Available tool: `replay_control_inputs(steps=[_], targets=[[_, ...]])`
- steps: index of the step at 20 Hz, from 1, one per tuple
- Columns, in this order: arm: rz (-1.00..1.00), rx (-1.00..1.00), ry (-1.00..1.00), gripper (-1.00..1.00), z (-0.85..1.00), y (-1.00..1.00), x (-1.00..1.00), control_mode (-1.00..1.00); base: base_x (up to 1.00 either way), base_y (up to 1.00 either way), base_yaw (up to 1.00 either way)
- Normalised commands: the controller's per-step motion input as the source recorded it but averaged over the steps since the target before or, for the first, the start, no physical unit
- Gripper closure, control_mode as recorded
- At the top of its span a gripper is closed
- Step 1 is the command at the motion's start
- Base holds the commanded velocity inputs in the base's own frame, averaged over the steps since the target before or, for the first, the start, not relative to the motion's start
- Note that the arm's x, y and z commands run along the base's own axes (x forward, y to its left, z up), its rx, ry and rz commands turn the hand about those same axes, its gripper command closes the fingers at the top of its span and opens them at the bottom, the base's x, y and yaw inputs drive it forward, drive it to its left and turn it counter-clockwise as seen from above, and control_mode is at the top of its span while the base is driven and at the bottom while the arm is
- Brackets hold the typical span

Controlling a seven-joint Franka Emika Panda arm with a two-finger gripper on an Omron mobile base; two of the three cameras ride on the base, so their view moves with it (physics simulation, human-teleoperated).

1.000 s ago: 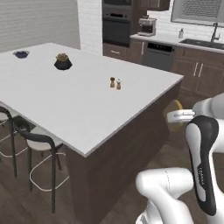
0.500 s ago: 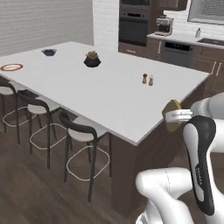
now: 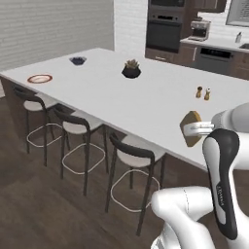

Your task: Start the toaster. Once the lever pops up, take the bread to the plate on the dining counter.

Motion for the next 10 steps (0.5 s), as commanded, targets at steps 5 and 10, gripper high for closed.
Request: replay_control_inputs(steps=[5, 10], targets=[[0.0, 0.0, 0.0, 1.0, 0.0, 0.0, 0.0, 1.0, 0.57, 1.0, -0.14], [0.0, 0.0, 0.0, 1.0, 0.0, 0.0, 0.0, 1.0, 0.6, 1.0, -0.19]])
